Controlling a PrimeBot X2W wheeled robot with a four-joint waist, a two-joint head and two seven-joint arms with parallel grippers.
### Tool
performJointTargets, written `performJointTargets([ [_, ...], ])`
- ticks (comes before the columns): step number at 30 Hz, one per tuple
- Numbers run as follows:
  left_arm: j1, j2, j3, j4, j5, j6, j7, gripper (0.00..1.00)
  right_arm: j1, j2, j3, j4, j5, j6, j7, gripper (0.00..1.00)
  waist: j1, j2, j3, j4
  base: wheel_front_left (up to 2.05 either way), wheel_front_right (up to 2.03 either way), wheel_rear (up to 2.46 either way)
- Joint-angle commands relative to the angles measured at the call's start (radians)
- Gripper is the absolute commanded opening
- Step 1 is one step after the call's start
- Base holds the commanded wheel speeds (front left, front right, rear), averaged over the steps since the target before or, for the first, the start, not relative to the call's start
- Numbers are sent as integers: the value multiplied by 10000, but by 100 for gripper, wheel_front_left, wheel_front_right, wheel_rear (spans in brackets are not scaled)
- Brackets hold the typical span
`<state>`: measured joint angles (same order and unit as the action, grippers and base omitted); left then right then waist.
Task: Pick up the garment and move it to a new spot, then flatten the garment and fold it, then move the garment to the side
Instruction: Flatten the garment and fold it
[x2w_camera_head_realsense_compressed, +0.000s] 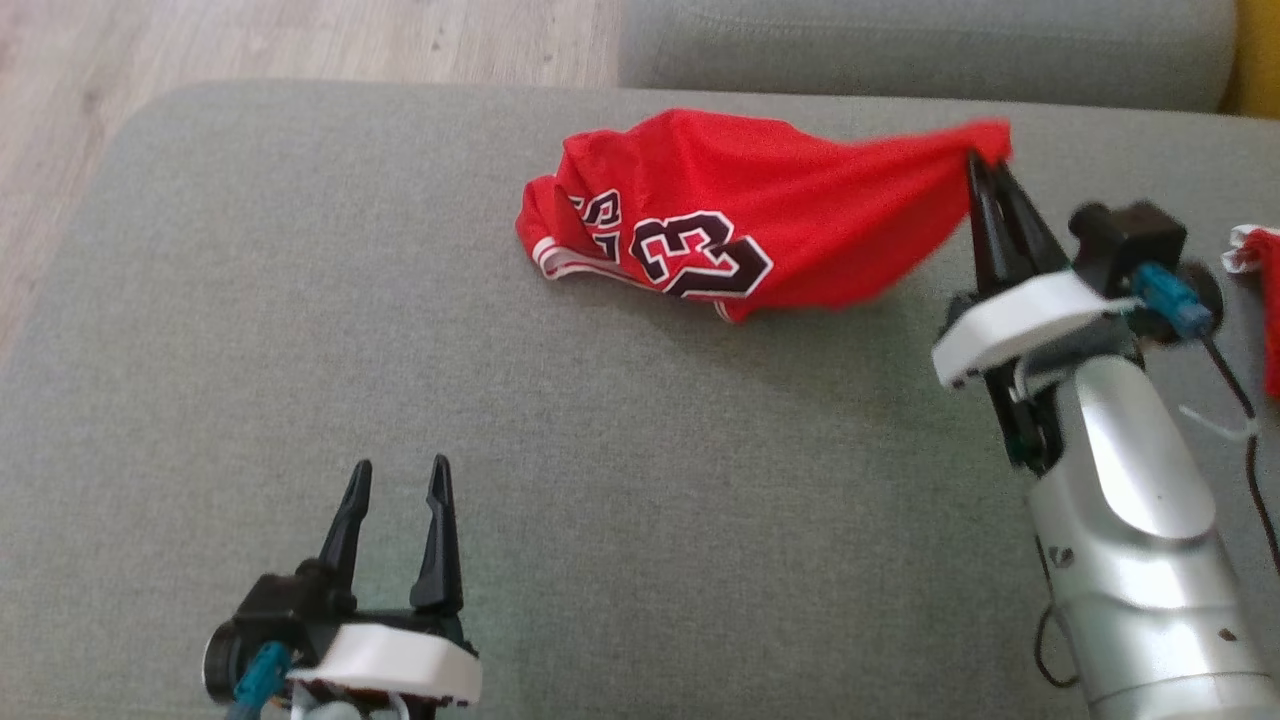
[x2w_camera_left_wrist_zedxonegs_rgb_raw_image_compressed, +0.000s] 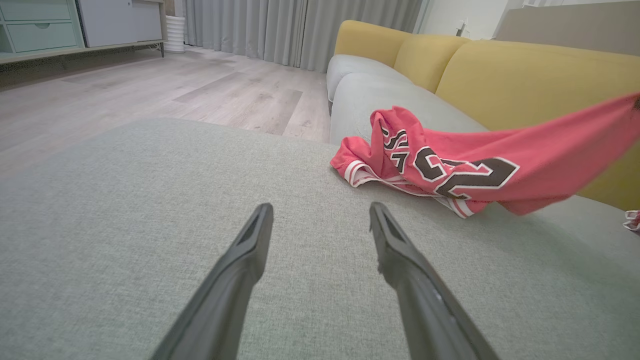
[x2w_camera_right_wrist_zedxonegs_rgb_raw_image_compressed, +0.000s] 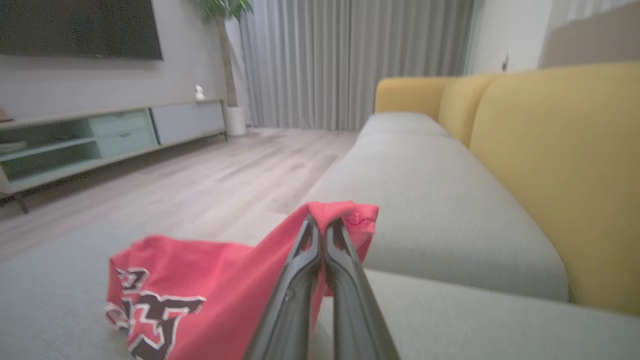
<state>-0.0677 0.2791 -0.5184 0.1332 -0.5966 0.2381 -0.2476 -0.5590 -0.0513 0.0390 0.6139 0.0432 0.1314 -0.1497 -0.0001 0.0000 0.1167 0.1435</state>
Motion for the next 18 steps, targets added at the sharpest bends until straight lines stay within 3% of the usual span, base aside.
performJointTargets([
  [1,-170,243,339,-304,99,85,-29,100,-457,11,482,-813,101,-7,-73,0,1,0,-150,-33,0,0,0],
  [8,-26,335,297,-476,85,170,59,100,213,11,1909,-3343,460,-7,719,0,1,0,-329,-80,0,0,0],
  [18,114,461,408,-699,1,293,64,100,2491,-39,3256,-7223,634,-7,1986,0,1,0,-321,-321,0,0,0],
])
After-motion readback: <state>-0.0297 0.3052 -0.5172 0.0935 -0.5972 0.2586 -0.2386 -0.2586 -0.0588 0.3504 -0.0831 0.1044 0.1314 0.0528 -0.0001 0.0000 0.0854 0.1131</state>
